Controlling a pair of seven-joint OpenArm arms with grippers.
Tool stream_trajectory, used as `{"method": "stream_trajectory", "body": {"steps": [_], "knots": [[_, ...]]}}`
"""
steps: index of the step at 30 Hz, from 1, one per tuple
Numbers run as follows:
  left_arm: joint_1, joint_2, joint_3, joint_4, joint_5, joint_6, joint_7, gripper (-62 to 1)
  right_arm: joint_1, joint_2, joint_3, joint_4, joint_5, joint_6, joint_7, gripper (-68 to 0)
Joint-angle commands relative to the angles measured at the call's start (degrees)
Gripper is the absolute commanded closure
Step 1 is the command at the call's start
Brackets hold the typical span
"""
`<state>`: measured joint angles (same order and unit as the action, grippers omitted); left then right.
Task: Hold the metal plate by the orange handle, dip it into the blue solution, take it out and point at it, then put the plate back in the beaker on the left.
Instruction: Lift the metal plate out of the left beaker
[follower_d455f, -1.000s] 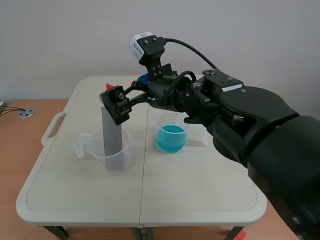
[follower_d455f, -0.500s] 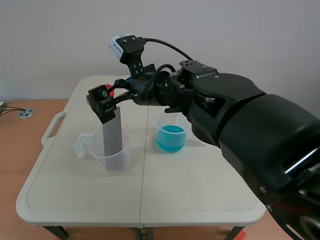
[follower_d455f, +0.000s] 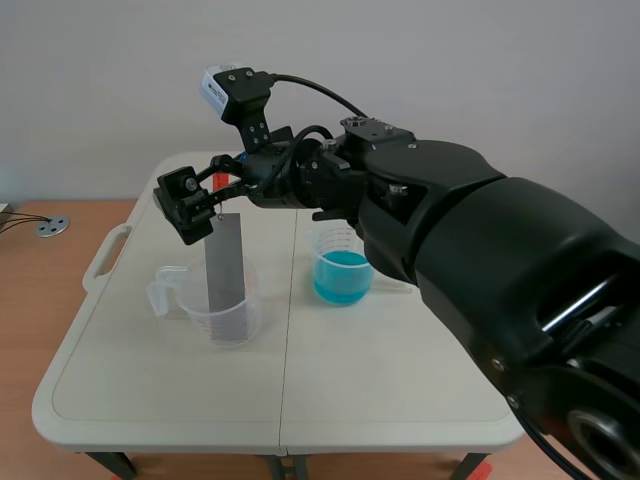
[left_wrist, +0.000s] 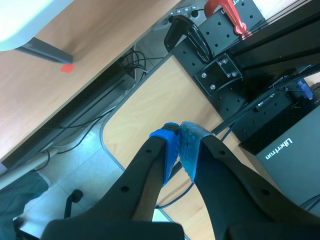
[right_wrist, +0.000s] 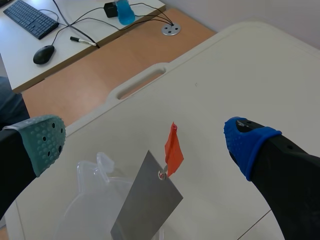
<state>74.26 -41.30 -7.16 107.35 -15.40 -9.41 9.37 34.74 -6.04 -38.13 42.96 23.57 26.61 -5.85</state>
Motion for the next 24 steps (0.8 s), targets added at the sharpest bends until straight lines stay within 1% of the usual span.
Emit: {"method": "stream_trajectory", "body": {"steps": [1,4,8,11,15,18,22,24], "knots": [[0.0,0.3,-0.2,0.4,-0.2,-0.2,-0.5,-1.9,1.9,-0.5,-0.1,0.6,0.0,0.2,0.9,-64.2],[0.0,0.3,-0.2,0.4,-0.2,-0.2,-0.5,-1.9,1.9,-0.5,-0.1,0.6,-0.2,0.3,0.1,-56.2],[0.0,0.3,-0.2,0.4,-0.2,-0.2,-0.5,-1.9,2.2,-0.5,-0.1,0.6,-0.4,0.3,-1.6,-50.3],[0.0,0.3,-0.2,0.4,-0.2,-0.2,-0.5,-1.9,2.4,-0.5,-0.1,0.6,-0.4,0.3,-2.4,-44.4],[0.0,0.3,-0.2,0.4,-0.2,-0.2,-0.5,-1.9,2.4,-0.5,-0.1,0.6,-0.4,0.5,-2.6,-37.2],[0.0,0.3,-0.2,0.4,-0.2,-0.2,-0.5,-1.9,2.4,-0.5,-0.1,0.6,-0.4,0.5,-2.7,-33.2],[0.0,0.3,-0.2,0.4,-0.2,-0.2,-0.5,-1.9,2.4,-0.5,-0.1,0.6,-0.4,0.5,-2.7,-30.3],[0.0,0.3,-0.2,0.4,-0.2,-0.2,-0.5,-1.9,2.4,-0.5,-0.1,0.6,-0.4,0.5,-2.7,-26.8]]}}
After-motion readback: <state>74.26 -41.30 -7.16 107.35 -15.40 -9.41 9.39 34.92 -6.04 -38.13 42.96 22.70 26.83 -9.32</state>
